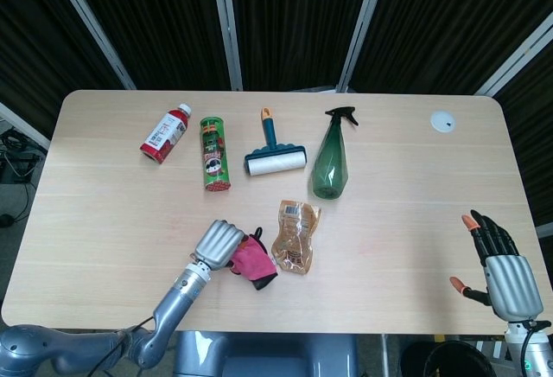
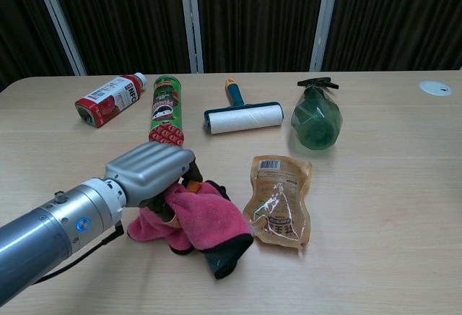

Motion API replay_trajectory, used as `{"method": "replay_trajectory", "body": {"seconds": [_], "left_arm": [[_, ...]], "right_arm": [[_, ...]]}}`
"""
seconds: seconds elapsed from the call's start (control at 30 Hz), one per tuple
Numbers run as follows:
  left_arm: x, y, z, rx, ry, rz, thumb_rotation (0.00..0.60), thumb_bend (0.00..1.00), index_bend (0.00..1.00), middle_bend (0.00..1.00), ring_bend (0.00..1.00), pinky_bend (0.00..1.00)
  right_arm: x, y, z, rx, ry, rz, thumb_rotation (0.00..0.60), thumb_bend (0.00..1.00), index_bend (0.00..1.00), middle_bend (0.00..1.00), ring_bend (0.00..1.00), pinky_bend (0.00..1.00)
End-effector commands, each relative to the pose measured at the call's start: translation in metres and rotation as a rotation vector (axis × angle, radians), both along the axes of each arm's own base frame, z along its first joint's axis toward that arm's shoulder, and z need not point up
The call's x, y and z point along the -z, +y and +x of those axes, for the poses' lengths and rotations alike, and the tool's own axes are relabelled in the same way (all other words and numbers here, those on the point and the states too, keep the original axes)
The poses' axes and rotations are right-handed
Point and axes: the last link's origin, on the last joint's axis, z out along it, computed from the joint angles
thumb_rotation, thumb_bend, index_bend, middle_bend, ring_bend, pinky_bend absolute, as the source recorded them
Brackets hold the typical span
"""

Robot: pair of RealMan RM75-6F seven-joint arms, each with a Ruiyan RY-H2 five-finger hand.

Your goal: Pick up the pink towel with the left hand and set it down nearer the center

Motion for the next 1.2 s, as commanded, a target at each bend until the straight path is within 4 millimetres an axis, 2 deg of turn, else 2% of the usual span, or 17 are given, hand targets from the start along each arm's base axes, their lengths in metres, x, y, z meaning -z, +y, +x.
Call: {"method": "replay_trajectory", "body": {"seconds": [0.03,0.3,0.5,0.93,1.07,1.2], "left_arm": [[0.002,0.006,-0.010,-0.023,0.023,0.011,0.600,0.41,0.88,0.68,0.60,0.56],[-0.013,0.023,-0.042,-0.074,0.080,0.071,0.600,0.41,0.88,0.68,0.60,0.56],[-0.041,0.039,-0.073,-0.115,0.121,0.133,0.600,0.41,0.88,0.68,0.60,0.56],[-0.093,0.055,-0.126,-0.184,0.187,0.226,0.600,0.41,0.88,0.68,0.60,0.56],[-0.111,0.062,-0.136,-0.206,0.183,0.263,0.600,0.41,0.88,0.68,0.60,0.56],[-0.126,0.069,-0.131,-0.234,0.116,0.295,0.600,0.41,0.88,0.68,0.60,0.56]], "right_arm": [[0.000,0.000,0.000,0.001,0.000,0.001,0.600,0.09,0.00,0.00,0.00,0.12],[0.001,0.000,0.001,-0.004,0.003,0.003,0.600,0.09,0.00,0.00,0.00,0.12],[0.002,0.001,0.001,-0.004,0.009,0.005,0.600,0.09,0.00,0.00,0.00,0.12],[0.003,0.002,0.002,-0.002,0.016,0.006,0.600,0.09,0.00,0.00,0.00,0.12],[0.003,0.002,0.003,-0.003,0.017,0.005,0.600,0.09,0.00,0.00,0.00,0.12],[0.003,0.001,0.003,-0.004,0.017,0.006,0.600,0.09,0.00,0.00,0.00,0.12]]}}
